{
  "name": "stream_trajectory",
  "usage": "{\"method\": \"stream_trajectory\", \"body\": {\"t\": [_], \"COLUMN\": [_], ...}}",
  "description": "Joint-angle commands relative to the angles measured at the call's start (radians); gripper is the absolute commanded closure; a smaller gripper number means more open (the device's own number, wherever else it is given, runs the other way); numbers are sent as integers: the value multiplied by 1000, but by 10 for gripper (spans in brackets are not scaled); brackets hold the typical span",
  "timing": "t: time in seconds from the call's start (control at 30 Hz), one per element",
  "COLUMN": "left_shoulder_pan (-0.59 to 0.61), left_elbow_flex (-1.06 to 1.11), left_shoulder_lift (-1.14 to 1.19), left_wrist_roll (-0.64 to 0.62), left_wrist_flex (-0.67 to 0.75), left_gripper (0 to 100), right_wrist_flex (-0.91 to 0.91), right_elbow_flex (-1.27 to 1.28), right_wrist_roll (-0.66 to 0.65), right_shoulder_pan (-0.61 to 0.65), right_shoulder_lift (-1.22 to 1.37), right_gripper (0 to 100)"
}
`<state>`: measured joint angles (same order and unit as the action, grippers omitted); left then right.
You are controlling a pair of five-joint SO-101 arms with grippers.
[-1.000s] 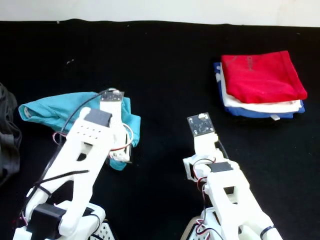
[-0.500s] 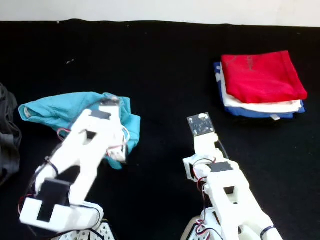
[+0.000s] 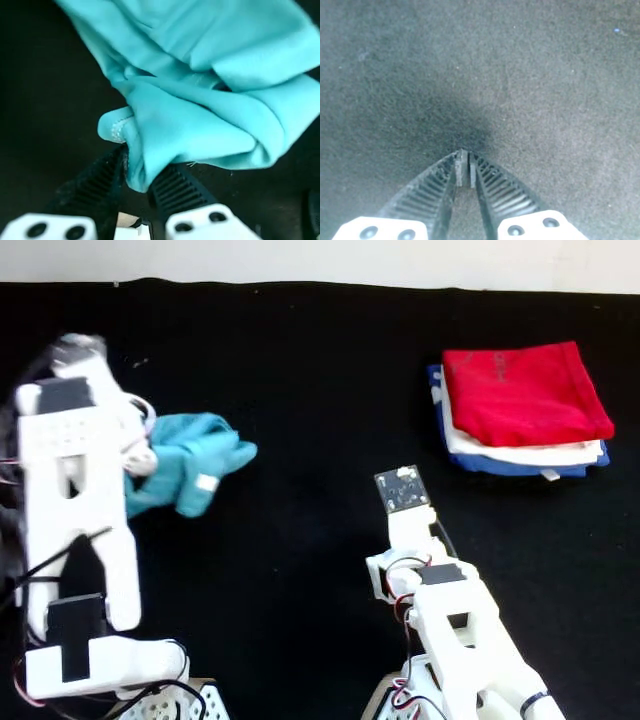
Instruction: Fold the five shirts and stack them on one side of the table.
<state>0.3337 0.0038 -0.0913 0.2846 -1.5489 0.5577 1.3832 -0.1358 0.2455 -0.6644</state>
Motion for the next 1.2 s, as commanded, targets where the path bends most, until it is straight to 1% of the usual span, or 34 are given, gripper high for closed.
{"method": "stream_trajectory", "body": {"t": [0.0,0.1,0.17,0.27,0.37,0.43,0.53,0.6,0.73,0.87,0.97,1.07,1.17], "left_shoulder_pan": [61,77,74,61,65,90,128,140,130,67,-24,-108,-194], "left_elbow_flex": [-185,-265,-266,-165,-62,-38,-41,-41,-59,-140,-168,-91,33], "left_shoulder_lift": [-5,-4,5,28,93,145,222,255,226,133,54,-8,-58], "left_wrist_roll": [8,8,12,91,143,147,147,146,143,147,147,147,147], "left_wrist_flex": [-78,-130,-149,-135,-78,-25,55,91,81,-89,-203,-212,-212], "left_gripper": [991,991,991,987,985,949,844,795,790,790,790,790,790], "right_wrist_flex": [-30,-30,-30,-30,-28,-28,-28,-28,-28,-28,-30,-30,-30], "right_elbow_flex": [4,4,4,4,4,4,4,4,4,4,4,4,4], "right_wrist_roll": [8,8,8,8,8,8,8,8,8,8,8,8,8], "right_shoulder_pan": [-13,-13,-13,-13,-13,-13,-13,-13,-13,-13,-13,-13,-13], "right_shoulder_lift": [8,8,8,8,8,8,8,8,8,8,8,8,8], "right_gripper": [968,968,968,968,968,968,968,968,968,968,968,968,968]}}
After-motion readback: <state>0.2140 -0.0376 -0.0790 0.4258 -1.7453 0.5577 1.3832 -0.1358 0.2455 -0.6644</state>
